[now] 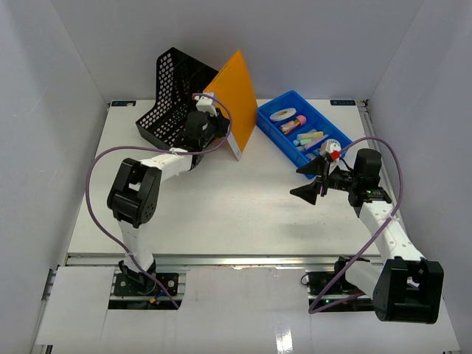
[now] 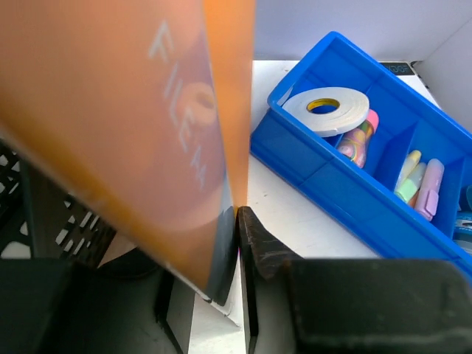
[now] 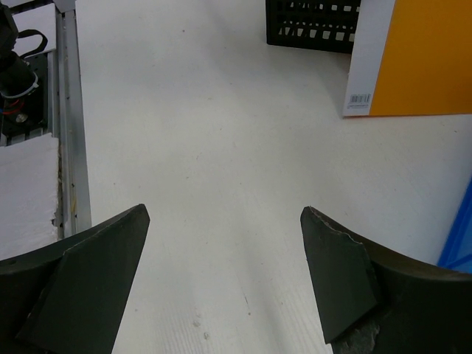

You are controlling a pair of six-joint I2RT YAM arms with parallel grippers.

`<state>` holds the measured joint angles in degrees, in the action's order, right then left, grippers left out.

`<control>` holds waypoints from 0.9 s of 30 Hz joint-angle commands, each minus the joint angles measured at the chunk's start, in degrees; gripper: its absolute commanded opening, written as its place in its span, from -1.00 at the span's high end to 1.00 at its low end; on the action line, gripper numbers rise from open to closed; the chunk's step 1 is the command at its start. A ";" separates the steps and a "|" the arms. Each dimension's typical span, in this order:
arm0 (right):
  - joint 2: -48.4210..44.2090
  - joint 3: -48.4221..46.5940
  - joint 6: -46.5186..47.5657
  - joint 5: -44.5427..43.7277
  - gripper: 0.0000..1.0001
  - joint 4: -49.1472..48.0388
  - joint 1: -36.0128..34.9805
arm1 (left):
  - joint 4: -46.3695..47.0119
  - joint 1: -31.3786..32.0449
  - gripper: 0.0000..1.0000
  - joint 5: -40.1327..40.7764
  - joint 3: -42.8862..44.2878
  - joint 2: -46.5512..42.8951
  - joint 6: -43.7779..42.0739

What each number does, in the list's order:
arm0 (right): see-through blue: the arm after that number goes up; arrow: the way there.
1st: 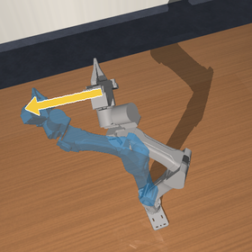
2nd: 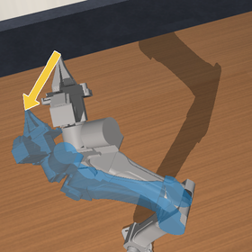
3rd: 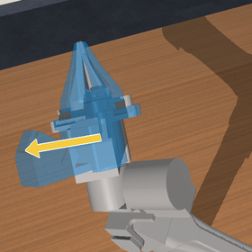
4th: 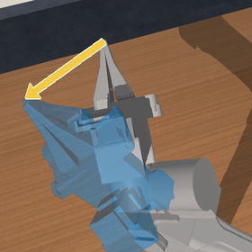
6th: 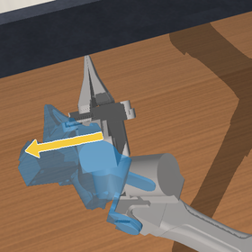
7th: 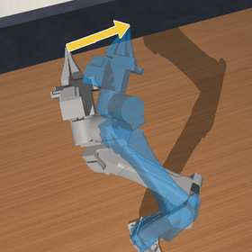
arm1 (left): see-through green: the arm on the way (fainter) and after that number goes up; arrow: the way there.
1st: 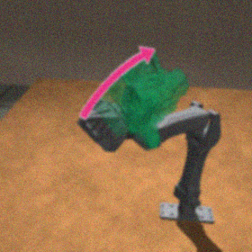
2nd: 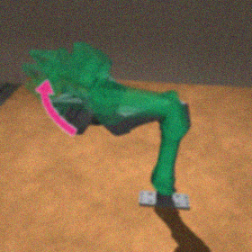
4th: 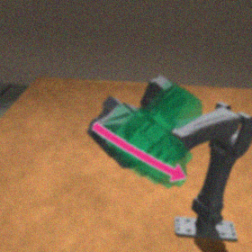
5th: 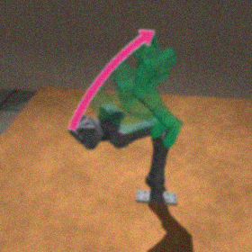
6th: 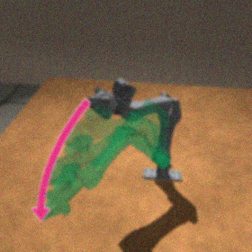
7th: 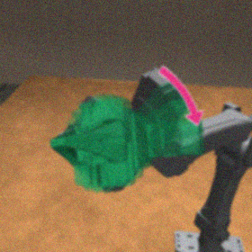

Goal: Organize the desk

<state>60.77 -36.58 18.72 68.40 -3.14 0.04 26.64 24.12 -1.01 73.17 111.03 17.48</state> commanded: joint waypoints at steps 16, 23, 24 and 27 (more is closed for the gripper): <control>-1.54 1.31 1.67 1.98 -0.79 -1.79 1.81 | -1.35 -0.81 1.00 -12.26 -0.81 -16.75 -13.67; -1.62 1.42 1.76 1.91 -0.79 -1.70 1.81 | -5.62 -3.45 1.00 -10.85 0.04 -25.49 -14.41; -1.62 1.42 1.76 1.91 -0.79 -1.70 1.81 | -5.88 -3.96 1.00 -10.94 0.30 -26.26 -13.98; -1.58 1.42 1.89 1.78 -0.80 -1.74 1.81 | -6.69 -6.01 1.00 -11.20 2.20 -29.02 -12.34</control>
<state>60.23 -35.66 19.80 69.19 -3.16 1.54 20.15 20.75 -11.88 71.69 86.36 4.27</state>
